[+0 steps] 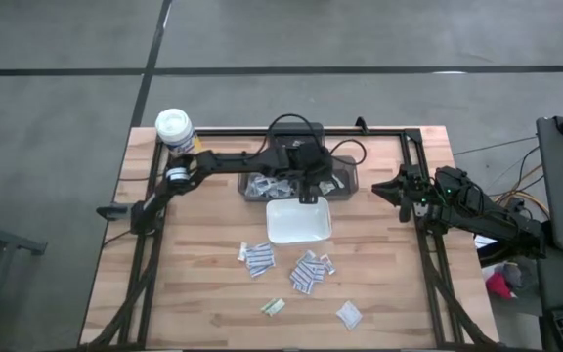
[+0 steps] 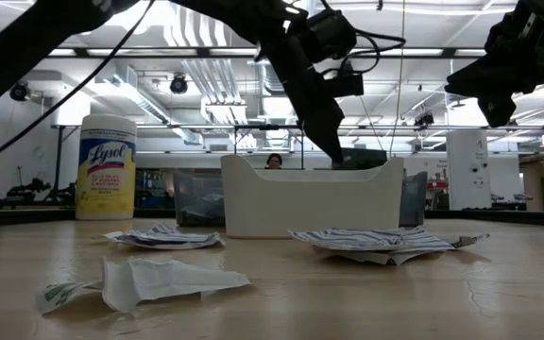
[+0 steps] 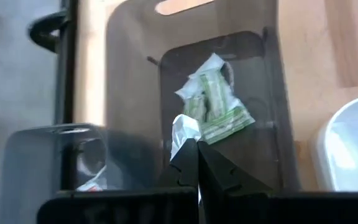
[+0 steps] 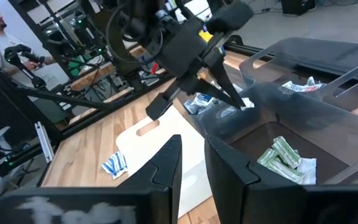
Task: Pick & Place First Aid Supplies
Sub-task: Put the green bandage into the bottom right black bin
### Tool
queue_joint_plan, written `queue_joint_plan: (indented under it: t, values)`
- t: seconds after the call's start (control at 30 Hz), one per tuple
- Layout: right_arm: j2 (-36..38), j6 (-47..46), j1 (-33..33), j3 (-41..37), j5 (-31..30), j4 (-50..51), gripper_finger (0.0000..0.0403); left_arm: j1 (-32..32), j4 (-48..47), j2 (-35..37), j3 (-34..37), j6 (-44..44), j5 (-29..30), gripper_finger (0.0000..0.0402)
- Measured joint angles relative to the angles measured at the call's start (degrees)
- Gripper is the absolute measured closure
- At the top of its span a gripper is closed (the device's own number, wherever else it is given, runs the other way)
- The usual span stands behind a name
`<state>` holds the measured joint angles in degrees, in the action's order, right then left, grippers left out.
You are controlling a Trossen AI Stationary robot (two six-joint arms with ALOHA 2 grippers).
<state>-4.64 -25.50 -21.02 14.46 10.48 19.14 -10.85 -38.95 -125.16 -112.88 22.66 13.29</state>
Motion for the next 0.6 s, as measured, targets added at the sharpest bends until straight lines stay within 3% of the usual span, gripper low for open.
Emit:
queue_joint_plan:
  t: [0.2,0.6]
  values:
    - [-0.02,-0.01,0.00,0.00,0.00,-0.02,0.0326,-1.54,0.43,-0.77,0.09,-1.92,-5.67,0.0401]
    - [-0.02,0.00,0.00,0.00,0.00,-0.04,0.0314,-2.17,1.53,-1.99,0.39,-3.17,-6.33,0.0401]
